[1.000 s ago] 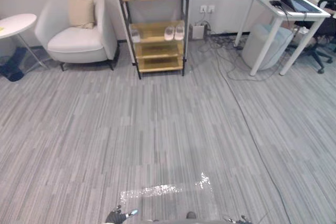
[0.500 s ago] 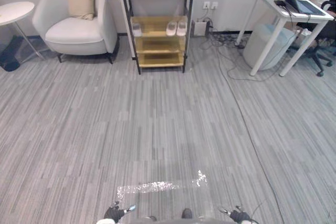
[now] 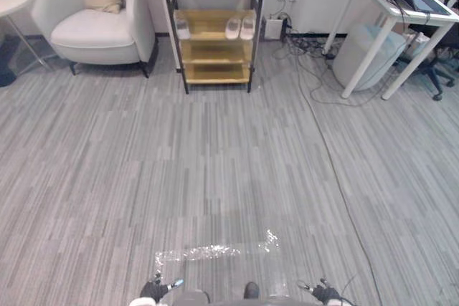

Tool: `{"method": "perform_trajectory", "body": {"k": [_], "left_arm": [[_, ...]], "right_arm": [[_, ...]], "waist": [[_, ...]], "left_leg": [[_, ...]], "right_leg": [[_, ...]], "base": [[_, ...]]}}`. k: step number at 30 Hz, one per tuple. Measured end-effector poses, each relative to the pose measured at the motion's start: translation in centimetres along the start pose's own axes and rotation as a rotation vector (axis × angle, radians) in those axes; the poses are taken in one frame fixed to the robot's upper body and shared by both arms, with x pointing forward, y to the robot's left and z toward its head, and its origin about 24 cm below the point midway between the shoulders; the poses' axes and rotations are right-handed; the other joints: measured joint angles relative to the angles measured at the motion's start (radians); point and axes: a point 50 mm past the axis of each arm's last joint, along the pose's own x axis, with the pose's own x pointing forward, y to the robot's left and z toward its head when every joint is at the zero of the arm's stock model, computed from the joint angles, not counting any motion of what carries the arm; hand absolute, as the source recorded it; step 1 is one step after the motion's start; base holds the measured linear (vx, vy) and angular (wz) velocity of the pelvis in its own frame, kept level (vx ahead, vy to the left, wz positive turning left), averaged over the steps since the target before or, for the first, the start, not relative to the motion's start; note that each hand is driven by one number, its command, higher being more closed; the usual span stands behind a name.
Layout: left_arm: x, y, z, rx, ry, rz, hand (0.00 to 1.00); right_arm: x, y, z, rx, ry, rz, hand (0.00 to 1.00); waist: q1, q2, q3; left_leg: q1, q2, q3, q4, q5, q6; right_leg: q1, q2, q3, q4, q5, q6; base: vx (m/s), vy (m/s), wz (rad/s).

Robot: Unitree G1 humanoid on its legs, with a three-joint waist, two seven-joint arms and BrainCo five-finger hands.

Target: Organize the slippers on the shoe rack

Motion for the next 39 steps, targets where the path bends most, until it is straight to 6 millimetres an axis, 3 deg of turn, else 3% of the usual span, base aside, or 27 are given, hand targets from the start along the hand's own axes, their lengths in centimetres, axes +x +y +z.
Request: {"method": "perform_trajectory", "body": {"k": [3,5,6,7,8,9,10,12,13,14,15,17,19,21,22,24,25,26,27,28,29,31,32,34,36,38,39], "left_arm": [[0.0,-0.3,0.3,-0.069,-0.011,0.008,0.0],[0.0,-0.3,0.4,-0.093,-0.015,0.013,0.0],[0.0,-0.5,0.4,-0.105,-0.016,0.011,0.0],[-0.1,-0.5,0.2,-0.111,-0.012,0.012,0.0],[-0.1,-0.5,0.0,-0.116,-0.004,0.013,0.0],[-0.2,-0.1,-0.3,-0.119,0.004,0.024,0.0],[-0.1,0.5,-0.1,-0.123,-0.001,0.04,0.0],[0.0,0.6,0.1,-0.12,0.002,0.049,0.0],[0.0,0.6,-0.1,-0.102,0.008,0.047,0.0],[0.0,0.6,-0.1,-0.09,0.009,0.044,0.0],[0.0,0.5,-0.1,-0.077,0.008,0.04,0.0],[0.0,0.2,0.2,-0.048,-0.002,0.022,0.0],[0.2,-0.2,1.0,-0.045,-0.027,0.007,0.0],[0.5,-1.0,2.2,-0.05,-0.058,-0.013,0.0],[0.5,-1.3,2.5,-0.053,-0.064,-0.02,0.0],[0.4,-2.1,2.7,-0.053,-0.072,-0.041,0.0],[0.4,-2.3,2.5,-0.058,-0.072,-0.047,0.0],[0.4,-2.2,2.5,-0.06,-0.073,-0.045,0.0],[0.4,-2.9,2.8,-0.069,-0.073,-0.058,0.0],[0.4,-3.4,3.0,-0.073,-0.079,-0.07,0.0],[0.4,-4.0,3.3,-0.083,-0.085,-0.084,0.0],[0.2,-4.8,3.2,-0.13,-0.077,-0.097,0.0],[0.3,-4.7,3.4,-0.142,-0.089,-0.092,0.0],[0.3,-4.2,4.0,-0.151,-0.112,-0.076,0.0],[0.3,-4.0,4.5,-0.15,-0.135,-0.075,0.0],[0.3,-4.1,4.9,-0.156,-0.157,-0.076,0.0],[0.3,-4.1,4.9,-0.158,-0.16,-0.077,0.0]], "right_arm": [[0.2,-0.1,0.7,0.003,-0.016,-0.003,0.0],[0.3,0.2,1.5,0.006,-0.036,0.002,0.0],[0.4,0.4,2.0,0.006,-0.048,0.005,0.0],[0.5,0.7,2.4,0.005,-0.058,0.011,0.0],[0.5,1.1,2.5,-0.003,-0.061,0.021,0.0],[0.4,1.9,2.4,0.0,-0.058,0.041,0.0],[0.3,2.5,2.1,0.007,-0.05,0.056,0.0],[0.3,3.2,2.5,0.005,-0.062,0.072,0.0],[0.3,3.4,2.4,0.006,-0.059,0.083,0.0],[0.2,3.6,2.2,0.007,-0.054,0.087,0.0],[0.2,3.7,2.2,0.005,-0.051,0.092,0.0],[0.2,3.7,3.1,-0.02,-0.087,0.104,0.0],[0.2,4.2,4.1,-0.063,-0.129,0.126,0.0],[0.2,4.4,5.2,-0.069,-0.17,0.137,0.0],[0.2,4.4,5.4,-0.068,-0.18,0.137,0.0],[0.2,4.3,5.3,-0.071,-0.176,0.136,0.0],[0.1,4.2,4.5,-0.074,-0.159,0.135,0.0],[0.1,4.2,4.3,-0.07,-0.153,0.135,0.0],[0.3,3.8,5.7,-0.091,-0.187,0.128,0.0],[0.3,3.9,5.9,-0.092,-0.193,0.129,0.0],[0.4,3.7,6.0,-0.087,-0.195,0.124,0.0],[0.4,3.3,6.1,-0.084,-0.195,0.11,0.0],[0.4,3.3,5.7,-0.084,-0.183,0.108,0.0],[0.3,3.9,5.5,-0.073,-0.179,0.116,0.0],[0.3,3.8,5.2,-0.068,-0.17,0.105,0.0],[0.3,3.8,5.4,-0.064,-0.171,0.102,0.0],[0.3,3.7,5.4,-0.065,-0.17,0.098,0.0]], "waist": [[0.021,0.002,0.001],[0.039,-0.003,0.004],[0.044,0.0,0.003],[0.049,0.007,0.002],[0.058,0.007,0.003],[0.066,-0.016,0.002],[0.066,-0.048,-0.002],[0.075,-0.053,-0.004],[0.067,-0.055,0.0],[0.066,-0.056,0.003],[0.064,-0.053,0.008],[0.05,-0.028,0.02],[0.032,-0.016,0.026],[0.027,0.002,0.037],[0.022,0.003,0.039],[0.009,-0.01,0.039],[0.008,-0.027,0.032],[0.003,-0.04,0.028],[-0.01,0.008,0.024],[-0.018,0.027,0.018],[-0.022,0.047,0.021],[-0.017,0.082,0.039],[-0.008,0.086,0.046],[0.01,0.068,0.054],[0.021,0.053,0.056],[0.039,0.051,0.056],[0.041,0.049,0.057]], "left_leg": [[-0.091,-0.022,0.022,-0.111,-0.024,0.037],[-0.128,-0.066,0.011,-0.319,0.044,0.031],[-0.135,-0.087,-0.009,-0.464,0.106,0.022],[-0.143,-0.088,-0.034,-0.525,0.138,0.033],[-0.144,-0.083,-0.045,-0.51,0.172,0.048],[-0.149,-0.093,-0.034,-0.437,0.204,0.069],[-0.16,-0.108,-0.02,-0.39,0.152,0.085],[-0.137,-0.111,-0.006,-0.37,0.103,0.106],[-0.074,-0.126,0.004,-0.392,0.072,0.119],[-0.019,-0.141,0.004,-0.414,0.055,0.123],[0.05,-0.151,0.005,-0.448,0.038,0.127],[0.222,-0.164,-0.003,-0.554,0.029,0.13],[0.303,-0.148,-0.017,-0.608,0.029,0.13],[0.355,-0.106,-0.021,-0.619,0.029,0.13],[0.37,-0.096,-0.027,-0.623,0.029,0.13],[0.432,-0.091,-0.041,-0.649,0.019,0.112],[0.469,-0.102,-0.057,-0.651,-0.014,0.06],[0.491,-0.108,-0.076,-0.65,-0.037,0.032],[0.512,-0.061,-0.108,-0.639,-0.059,0.029],[0.483,-0.041,-0.134,-0.585,-0.06,0.027],[0.425,-0.014,-0.153,-0.448,-0.058,0.022],[0.288,0.05,-0.18,-0.084,0.01,-0.043],[0.219,0.088,-0.163,0.101,0.006,-0.047],[0.118,0.11,-0.105,0.218,-0.018,-0.015],[0.025,0.096,-0.053,0.16,-0.051,0.02],[-0.053,0.03,-0.018,-0.109,-0.056,0.037],[-0.073,-0.005,-0.017,-0.249,-0.025,0.042]], "right_leg": [[0.025,-0.048,0.025,0.008,-0.037,0.013],[0.028,-0.085,0.037,0.009,-0.058,0.039],[0.028,-0.099,0.042,0.008,-0.079,0.062],[0.034,-0.101,0.054,0.014,-0.102,0.088],[0.049,-0.102,0.066,0.03,-0.129,0.106],[0.065,-0.127,0.078,0.066,-0.168,0.128],[0.054,-0.15,0.084,0.119,-0.187,0.146],[-0.056,-0.17,0.101,0.367,-0.175,0.157],[-0.139,-0.199,0.111,0.606,-0.118,0.205],[-0.18,-0.216,0.11,0.744,-0.102,0.232],[-0.211,-0.234,0.087,0.875,-0.099,0.222],[-0.275,-0.258,-0.022,1.016,-0.142,0.136],[-0.337,-0.236,-0.108,0.953,-0.19,0.084],[-0.43,-0.165,-0.156,0.716,-0.199,0.068],[-0.454,-0.142,-0.154,0.614,-0.17,0.069],[-0.47,-0.087,-0.116,0.293,0.014,0.072],[-0.469,-0.081,-0.085,0.195,0.124,0.063],[-0.474,-0.091,-0.06,0.209,0.222,0.027],[-0.492,-0.068,-0.089,0.316,0.175,-0.003],[-0.494,-0.059,-0.103,0.337,0.123,-0.006],[-0.47,-0.047,-0.124,0.34,0.089,-0.016],[-0.363,-0.005,-0.145,0.279,0.05,-0.019],[-0.29,0.015,-0.146,0.25,0.028,-0.044],[-0.186,0.019,-0.143,0.215,-0.011,-0.049],[-0.121,0.016,-0.137,0.163,-0.021,-0.039],[-0.07,-0.01,-0.121,0.132,-0.034,-0.008],[-0.053,-0.027,-0.116,0.125,-0.047,0.009]], "base": [[0.25,0.109,-0.22],[0.37,0.159,-0.27],[0.47,0.257,-0.35],[0.39,0.229,-0.4],[0.52,0.289,-0.47],[0.46,0.214,-0.38],[0.71,0.293,-0.29],[0.6,0.229,-0.16],[0.57,0.251,-0.04],[0.59,0.239,0.02],[0.57,0.17,0.0],[0.63,0.148,0.03],[0.5,0.029,0.14],[0.51,-0.048,0.1],[0.52,-0.09,0.23],[0.55,-0.155,0.37],[0.59,-0.219,0.43],[0.7,-0.263,0.45],[0.55,-0.227,0.48],[0.52,-0.224,0.5],[0.51,-0.253,0.48],[0.5,-0.203,0.31],[0.48,-0.111,0.1],[0.48,-0.103,0.02],[0.39,-0.06,-0.13],[0.41,0.056,-0.24],[0.46,0.122,-0.14]]}}
